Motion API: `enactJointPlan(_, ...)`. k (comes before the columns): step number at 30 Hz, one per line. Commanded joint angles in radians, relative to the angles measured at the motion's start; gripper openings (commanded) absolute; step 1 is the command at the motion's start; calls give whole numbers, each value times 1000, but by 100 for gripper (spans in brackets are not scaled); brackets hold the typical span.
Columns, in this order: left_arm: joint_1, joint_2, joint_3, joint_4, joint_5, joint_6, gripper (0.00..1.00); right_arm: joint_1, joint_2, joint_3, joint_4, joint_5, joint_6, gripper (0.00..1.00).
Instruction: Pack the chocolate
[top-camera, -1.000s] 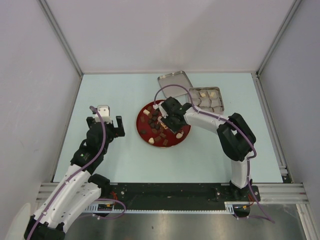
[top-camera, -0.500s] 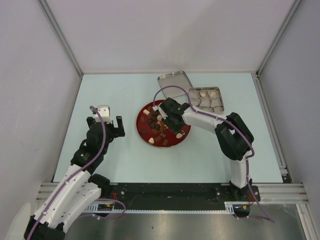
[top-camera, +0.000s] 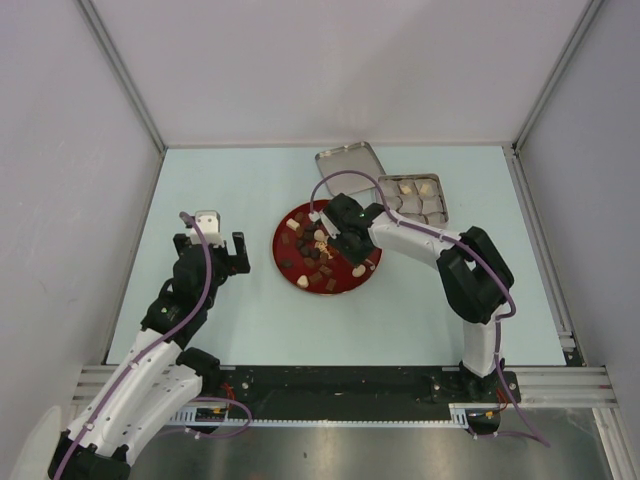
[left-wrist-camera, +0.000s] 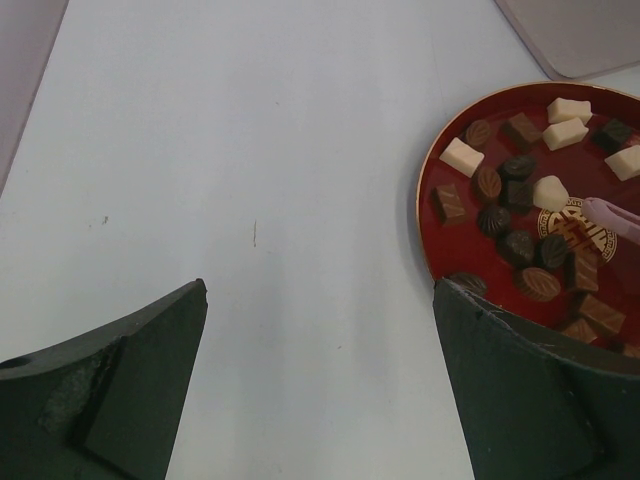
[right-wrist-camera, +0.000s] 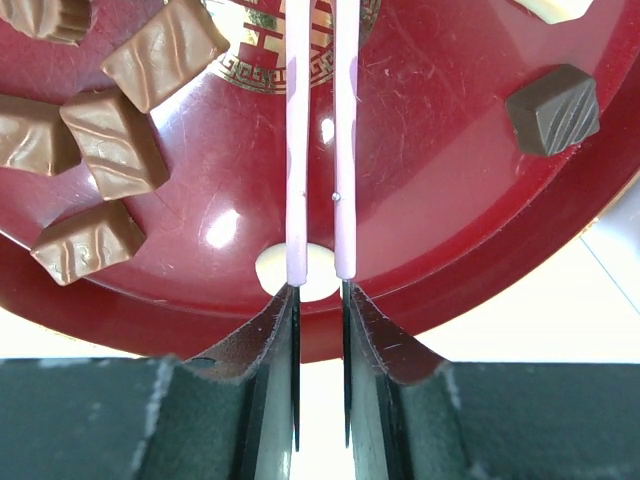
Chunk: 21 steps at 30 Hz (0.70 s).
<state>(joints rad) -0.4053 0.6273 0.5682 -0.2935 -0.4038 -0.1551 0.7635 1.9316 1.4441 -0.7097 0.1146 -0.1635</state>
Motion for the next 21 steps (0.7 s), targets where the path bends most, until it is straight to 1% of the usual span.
enactJointPlan(1, 2, -9, -7, 45, 19, 17, 100, 2, -23, 15, 7, -16, -25, 27)
enactJointPlan(3, 3, -9, -7, 44, 17, 17, 100, 2, -10, 27, 13, -20, -25, 28)
enactJointPlan(7, 3, -11, -7, 44, 19, 15, 100, 8, 21, 53, 21, -21, -25, 32)
enactJointPlan(11, 2, -14, -7, 45, 19, 19, 100, 14, 59, 88, 19, -15, -19, 33)
enactJointPlan(16, 2, -17, -8, 44, 19, 19, 100, 14, 93, 128, 16, -12, -18, 37)
enactJointPlan(21, 2, -20, -8, 42, 17, 19, 100, 14, 130, 180, 4, 2, -10, 38)
